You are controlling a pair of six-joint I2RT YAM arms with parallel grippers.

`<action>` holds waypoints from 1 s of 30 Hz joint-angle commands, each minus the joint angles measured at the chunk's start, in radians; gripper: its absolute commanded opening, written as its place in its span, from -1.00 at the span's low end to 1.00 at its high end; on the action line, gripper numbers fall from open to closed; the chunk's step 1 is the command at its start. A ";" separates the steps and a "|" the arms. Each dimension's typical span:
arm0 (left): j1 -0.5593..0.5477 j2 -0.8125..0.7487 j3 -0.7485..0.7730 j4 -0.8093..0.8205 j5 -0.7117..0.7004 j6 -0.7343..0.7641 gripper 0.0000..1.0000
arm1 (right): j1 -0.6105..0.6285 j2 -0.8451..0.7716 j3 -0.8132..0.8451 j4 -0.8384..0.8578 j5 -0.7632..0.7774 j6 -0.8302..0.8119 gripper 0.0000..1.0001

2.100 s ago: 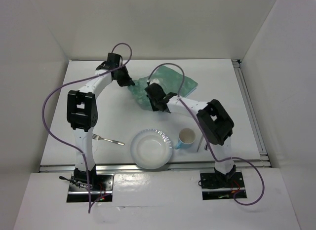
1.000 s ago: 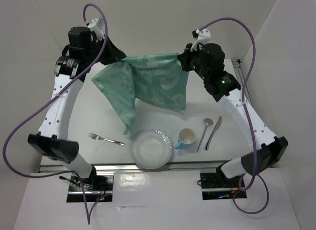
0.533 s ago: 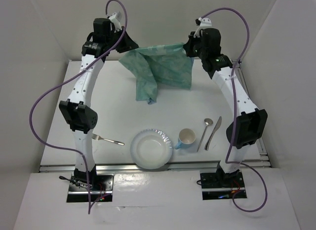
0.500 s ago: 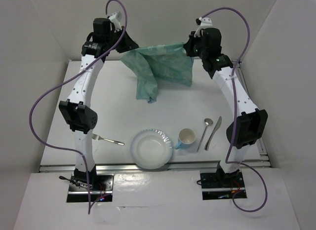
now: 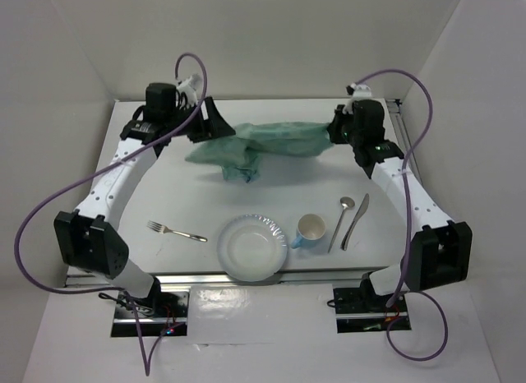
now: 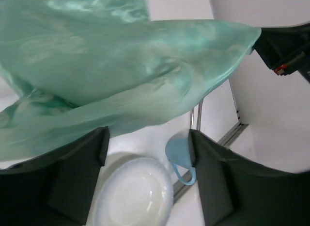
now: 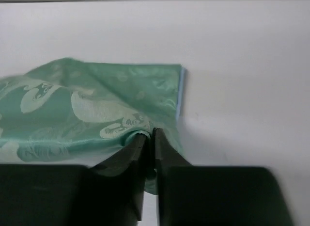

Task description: Set the dinner table for one person

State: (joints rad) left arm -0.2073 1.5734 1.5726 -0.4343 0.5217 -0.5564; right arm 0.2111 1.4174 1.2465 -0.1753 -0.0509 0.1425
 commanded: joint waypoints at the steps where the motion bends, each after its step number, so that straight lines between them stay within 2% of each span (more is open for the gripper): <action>1: 0.037 -0.059 -0.173 0.037 0.014 -0.023 0.74 | -0.084 -0.064 -0.149 0.030 0.145 0.017 -0.42; 2: 0.037 -0.059 -0.186 0.037 -0.003 -0.023 1.00 | -0.084 -0.064 -0.168 0.030 0.135 0.032 -0.15; 5: 0.037 -0.050 -0.149 -0.052 -0.102 -0.002 1.00 | -0.084 -0.054 -0.177 -0.002 0.123 0.072 0.57; 6: 0.037 -0.041 -0.140 -0.069 -0.139 -0.002 1.00 | -0.084 -0.045 -0.167 -0.016 0.111 0.090 0.58; 8: 0.037 -0.041 -0.128 -0.108 -0.211 -0.002 0.86 | -0.084 -0.022 -0.147 -0.044 0.102 0.101 0.61; 9: 0.037 -0.041 -0.117 -0.130 -0.273 -0.023 0.65 | -0.084 -0.021 -0.136 -0.062 0.102 0.112 0.63; 11: 0.037 -0.030 -0.117 -0.180 -0.340 -0.042 0.41 | -0.084 -0.021 -0.127 -0.090 0.102 0.127 0.66; 13: 0.037 -0.030 -0.144 -0.192 -0.376 -0.080 0.05 | -0.084 -0.021 -0.127 -0.111 0.123 0.163 0.66; 14: 0.046 -0.030 -0.187 -0.192 -0.385 -0.094 0.02 | -0.094 -0.021 -0.118 -0.143 0.123 0.175 0.63; 16: 0.046 -0.030 -0.239 -0.173 -0.376 -0.123 0.02 | -0.105 -0.012 -0.108 -0.174 0.123 0.209 0.60; 19: 0.046 -0.030 -0.331 -0.146 -0.362 -0.166 0.46 | -0.115 -0.012 -0.108 -0.216 0.100 0.241 0.54; 21: 0.046 -0.016 -0.387 -0.124 -0.335 -0.177 0.68 | -0.127 -0.012 -0.119 -0.234 0.100 0.259 0.54; 23: 0.046 0.019 -0.425 -0.075 -0.304 -0.166 0.74 | -0.160 -0.012 -0.153 -0.245 0.067 0.272 0.57; 25: 0.046 0.051 -0.425 -0.075 -0.331 -0.166 0.77 | -0.171 -0.012 -0.162 -0.245 0.036 0.272 0.66; 27: 0.046 0.086 -0.434 -0.075 -0.353 -0.166 0.77 | -0.180 -0.012 -0.173 -0.266 0.036 0.272 0.97; 30: 0.055 0.121 -0.457 -0.064 -0.350 -0.166 0.77 | -0.190 -0.012 -0.200 -0.277 0.060 0.295 1.00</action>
State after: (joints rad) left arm -0.1638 1.6699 1.1309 -0.5400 0.1757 -0.7124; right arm 0.0311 1.3998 1.0687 -0.4141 0.0113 0.4084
